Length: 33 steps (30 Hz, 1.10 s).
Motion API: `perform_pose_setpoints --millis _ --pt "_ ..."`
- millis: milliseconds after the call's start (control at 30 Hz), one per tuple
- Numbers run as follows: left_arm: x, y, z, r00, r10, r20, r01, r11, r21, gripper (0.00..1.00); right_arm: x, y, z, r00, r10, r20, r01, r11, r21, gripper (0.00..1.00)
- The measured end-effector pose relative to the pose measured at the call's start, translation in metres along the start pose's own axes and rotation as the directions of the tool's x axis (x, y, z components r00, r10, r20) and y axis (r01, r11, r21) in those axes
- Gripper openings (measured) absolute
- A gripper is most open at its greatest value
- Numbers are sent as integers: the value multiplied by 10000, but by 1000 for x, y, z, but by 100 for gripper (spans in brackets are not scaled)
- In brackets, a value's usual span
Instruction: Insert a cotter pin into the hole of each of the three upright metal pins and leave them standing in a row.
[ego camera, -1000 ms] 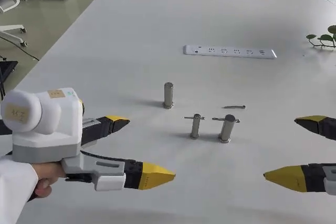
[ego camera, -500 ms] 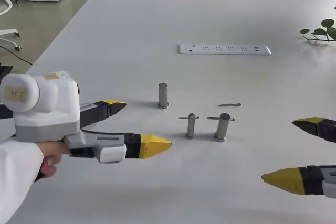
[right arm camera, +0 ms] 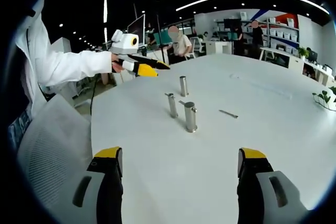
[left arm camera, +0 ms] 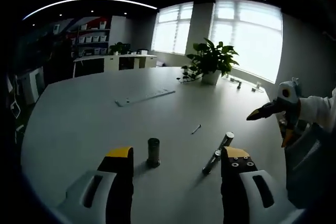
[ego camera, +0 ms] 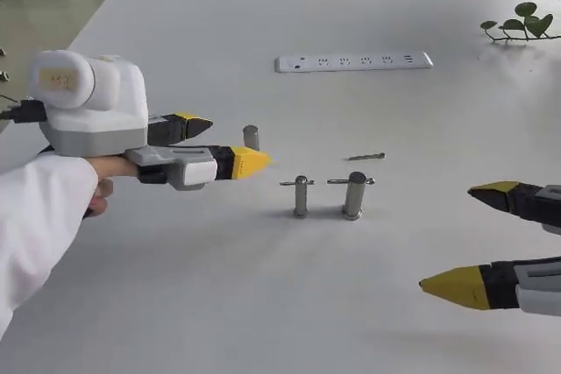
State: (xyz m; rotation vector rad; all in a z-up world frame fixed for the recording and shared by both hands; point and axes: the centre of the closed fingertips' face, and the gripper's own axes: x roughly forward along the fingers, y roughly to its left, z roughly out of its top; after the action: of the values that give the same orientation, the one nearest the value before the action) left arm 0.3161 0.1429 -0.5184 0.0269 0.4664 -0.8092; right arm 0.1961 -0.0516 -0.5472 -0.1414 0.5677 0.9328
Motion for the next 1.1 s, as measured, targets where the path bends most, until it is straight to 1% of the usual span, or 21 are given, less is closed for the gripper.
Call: perform_pose_setpoints --millis 67,100,133,200,300,400,467,533,567,667,733,867,900,933,967,1000,1067,1100 --pt "6 7 -1 9998 158 -97 -157 9999 53 61 1 1 -2 10000 4 -20 -3 10000 68 89" --pt "8 10 -2 9996 230 -135 -229 9997 74 56 1 1 -4 10000 29 -72 -28 10000 79 89" --pt "12 14 -1 9994 327 -84 -326 9994 118 52 1 3 -6 9998 77 -173 -76 9999 73 88" --pt "18 22 -1 9984 560 -96 -559 9984 33 44 0 3 -8 9996 97 -248 -95 9999 57 88" --pt "28 29 -3 9973 705 -214 -703 9975 103 44 -1 3 -8 9997 76 -211 -73 9999 122 88" --pt "36 27 -7 9972 556 -508 -545 9982 239 41 -1 2 -6 9999 68 -154 -66 9999 149 87" --pt "41 27 -8 9966 568 -594 -544 9977 415 38 -1 2 -6 9998 117 -172 -114 9998 166 86" --pt "44 26 -9 9963 561 -649 -534 9976 430 36 0 3 -8 9994 192 -275 -188 9997 161 83" --pt "48 25 -12 9959 522 -741 -485 9975 504 34 0 2 -9 9995 146 -281 -143 9998 133 84" --pt "55 22 -13 9961 436 -771 -416 9988 273 27 3 2 -12 9989 141 -443 -138 9999 89 83" --pt "58 22 -14 9954 556 -782 -527 9979 384 26 3 3 -15 9980 172 -611 -172 9999 -4 83" --pt "63 25 -17 9922 740 -1007 -673 9954 681 22 4 6 -13 9980 320 -540 -319 9995 29 83" --pt "63 27 -18 9913 790 -1048 -724 9952 656 22 4 7 -13 9981 322 -530 -321 9995 17 83" --pt "63 29 -21 9876 927 -1264 -884 9953 390 21 4 6 -12 9983 298 -499 -298 9996 3 82" --pt "63 30 -22 9867 965 -1311 -893 9942 598 18 4 5 -12 9985 256 -480 -254 9997 53 83" --pt "63 32 -21 9859 1067 -1286 -946 9908 966 17 4 4 -11 9986 242 -461 -239 9997 74 83" --pt "62 32 -21 9849 1110 -1331 -988 9906 949 13 4 3 -11 9988 240 -424 -237 9997 74 82" --pt "62 33 -21 9835 1185 -1367 -1046 9890 1046 12 3 3 -10 9989 244 -393 -241 9997 79 82"
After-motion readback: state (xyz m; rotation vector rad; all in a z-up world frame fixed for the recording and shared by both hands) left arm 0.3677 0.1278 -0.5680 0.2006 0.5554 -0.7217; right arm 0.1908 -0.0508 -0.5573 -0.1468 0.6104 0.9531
